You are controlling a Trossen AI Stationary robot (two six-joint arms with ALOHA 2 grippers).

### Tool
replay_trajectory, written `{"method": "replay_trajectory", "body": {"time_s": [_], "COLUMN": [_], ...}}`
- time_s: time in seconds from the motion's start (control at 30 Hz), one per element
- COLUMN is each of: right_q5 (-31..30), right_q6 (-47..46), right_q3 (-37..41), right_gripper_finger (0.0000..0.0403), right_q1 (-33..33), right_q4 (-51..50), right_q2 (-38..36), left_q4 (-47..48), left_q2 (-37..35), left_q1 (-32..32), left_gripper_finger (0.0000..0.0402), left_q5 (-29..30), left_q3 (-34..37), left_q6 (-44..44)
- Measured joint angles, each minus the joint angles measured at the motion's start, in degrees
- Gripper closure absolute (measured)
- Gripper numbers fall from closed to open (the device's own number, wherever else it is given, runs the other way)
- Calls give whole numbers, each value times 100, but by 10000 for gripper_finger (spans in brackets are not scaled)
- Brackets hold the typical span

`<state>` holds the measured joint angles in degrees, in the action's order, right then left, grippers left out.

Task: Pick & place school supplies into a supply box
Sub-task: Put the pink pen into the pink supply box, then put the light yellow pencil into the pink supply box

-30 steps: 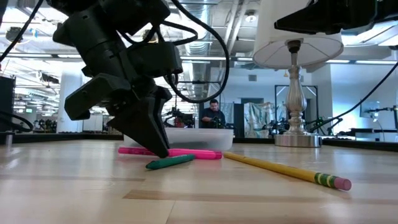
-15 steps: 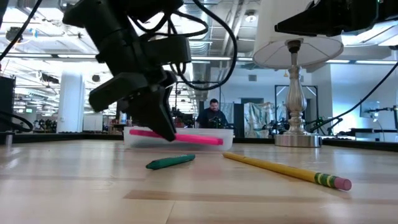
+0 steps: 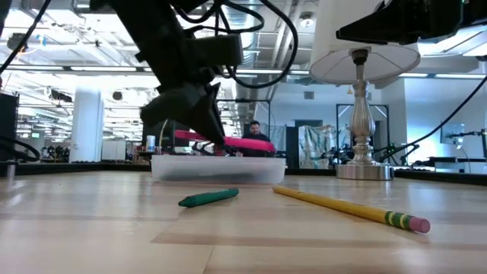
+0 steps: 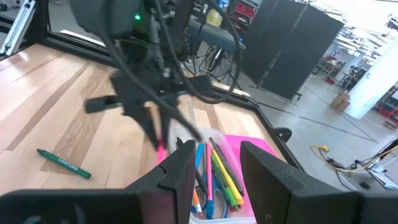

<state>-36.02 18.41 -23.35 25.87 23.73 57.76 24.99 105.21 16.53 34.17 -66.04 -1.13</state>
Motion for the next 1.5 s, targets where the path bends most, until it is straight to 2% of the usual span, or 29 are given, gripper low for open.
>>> {"method": "replay_trajectory", "body": {"time_s": [0.13,0.2,0.43,0.67,0.8,1.0,1.3,1.5], "right_q5": [1,1,1,10,9,8,10,9], "right_q6": [0,-2,-6,-153,-197,-197,-201,-360], "right_q3": [0,0,0,0,0,0,0,0], "right_gripper_finger": [282,282,282,282,282,282,282,282], "right_q1": [0,0,-1,-2,-2,-2,-2,-24], "right_q4": [-3,-11,-23,-183,-234,-234,-232,-217], "right_q2": [0,0,0,-1,0,-2,-2,61], "left_q4": [207,337,665,739,736,727,728,831], "left_q2": [-2,-2,-4,-7,-9,-10,-11,-63], "left_q1": [-210,-370,-991,-1319,-1359,-1359,-1355,-1199], "left_gripper_finger": [366,365,363,363,363,357,302,286], "left_q5": [552,650,513,502,366,550,568,631], "left_q3": [-43,-46,-46,-46,-46,-46,-46,-39], "left_q6": [-28,-28,163,182,190,226,215,159]}}
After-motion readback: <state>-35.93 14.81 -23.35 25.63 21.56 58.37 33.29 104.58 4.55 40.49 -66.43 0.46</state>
